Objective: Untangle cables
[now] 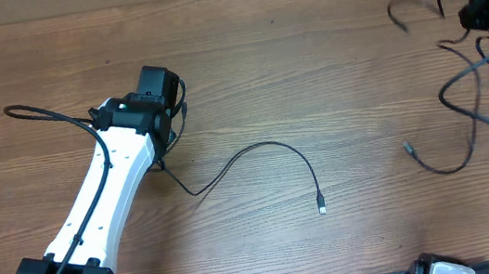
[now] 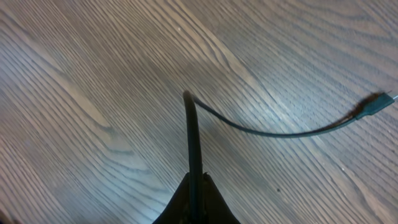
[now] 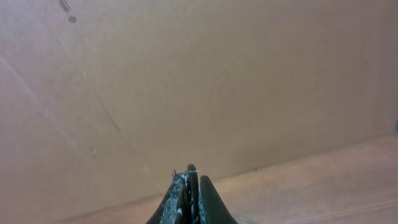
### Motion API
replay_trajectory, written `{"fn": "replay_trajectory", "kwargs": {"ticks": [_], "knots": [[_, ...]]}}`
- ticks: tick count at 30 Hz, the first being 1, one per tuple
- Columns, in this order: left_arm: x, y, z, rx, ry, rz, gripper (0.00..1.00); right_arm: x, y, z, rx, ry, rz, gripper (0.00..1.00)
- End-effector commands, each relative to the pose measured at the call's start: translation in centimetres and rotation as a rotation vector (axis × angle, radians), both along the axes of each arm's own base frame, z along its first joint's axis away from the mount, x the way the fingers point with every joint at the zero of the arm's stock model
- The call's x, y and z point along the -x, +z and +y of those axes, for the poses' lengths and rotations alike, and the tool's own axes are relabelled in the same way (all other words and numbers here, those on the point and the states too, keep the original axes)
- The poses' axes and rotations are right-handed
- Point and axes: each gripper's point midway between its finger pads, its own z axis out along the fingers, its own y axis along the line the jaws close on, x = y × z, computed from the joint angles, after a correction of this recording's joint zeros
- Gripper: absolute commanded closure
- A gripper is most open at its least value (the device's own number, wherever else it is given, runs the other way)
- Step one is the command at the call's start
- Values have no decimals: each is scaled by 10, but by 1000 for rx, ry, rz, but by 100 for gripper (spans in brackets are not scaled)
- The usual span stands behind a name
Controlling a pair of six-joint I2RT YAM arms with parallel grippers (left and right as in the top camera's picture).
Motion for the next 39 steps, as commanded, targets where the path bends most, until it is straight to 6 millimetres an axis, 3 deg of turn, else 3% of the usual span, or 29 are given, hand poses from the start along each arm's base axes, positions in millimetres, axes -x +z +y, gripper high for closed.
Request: {"fn": "replay_trajectory", "kwargs": {"ticks": [1, 2, 7, 11, 14, 16, 18, 20, 25, 26, 29, 31, 34, 35, 37, 38, 39], "knots": [[1, -4, -6, 43, 18, 3, 96, -8, 44, 11, 42, 86, -129, 96], [1, -5, -7, 48, 17, 3, 96, -10, 52, 12, 46, 95, -153, 96], [1, -5, -8, 57, 17, 1, 96, -32, 138, 5, 96, 97, -338, 96], [-2, -6, -13, 83, 13, -7, 96, -56, 186, -8, 133, 66, -443, 96], [-3, -6, -13, 84, 13, -12, 96, -77, 210, -15, 154, 60, -504, 96], [-3, -6, -13, 85, 13, -13, 96, -95, 208, -30, 147, 3, -492, 96], [-3, -6, -13, 85, 13, -13, 96, -113, 191, -50, 146, -83, -450, 96], [-4, -6, -13, 86, 13, -14, 96, -145, 139, -76, 164, -172, -323, 96], [-4, -6, -13, 85, 13, -16, 96, -194, 24, -102, 190, -198, -49, 96], [-4, -6, -13, 85, 12, -16, 96, -199, 9, -107, 192, -212, -15, 96], [-4, -5, -13, 86, 13, -18, 96, -216, -61, -120, 167, -235, 135, 96], [-7, -5, -15, 95, 12, -29, 96, -224, -135, -122, 134, -218, 299, 96], [-9, -7, -21, 129, 6, -34, 96, -224, -190, -122, 107, -205, 426, 96], [-10, -7, -22, 137, 4, -36, 96, -220, -207, -121, 96, -200, 475, 83], [-11, -7, -23, 141, 3, -38, 96, -218, -212, -121, 89, -200, 498, 50], [-11, -7, -24, 146, 2, -40, 96, -216, -207, -120, 80, -202, 497, 13], [-14, -7, -30, 174, -7, -49, 96, -213, -197, -119, 65, -208, 491, 0]]}}
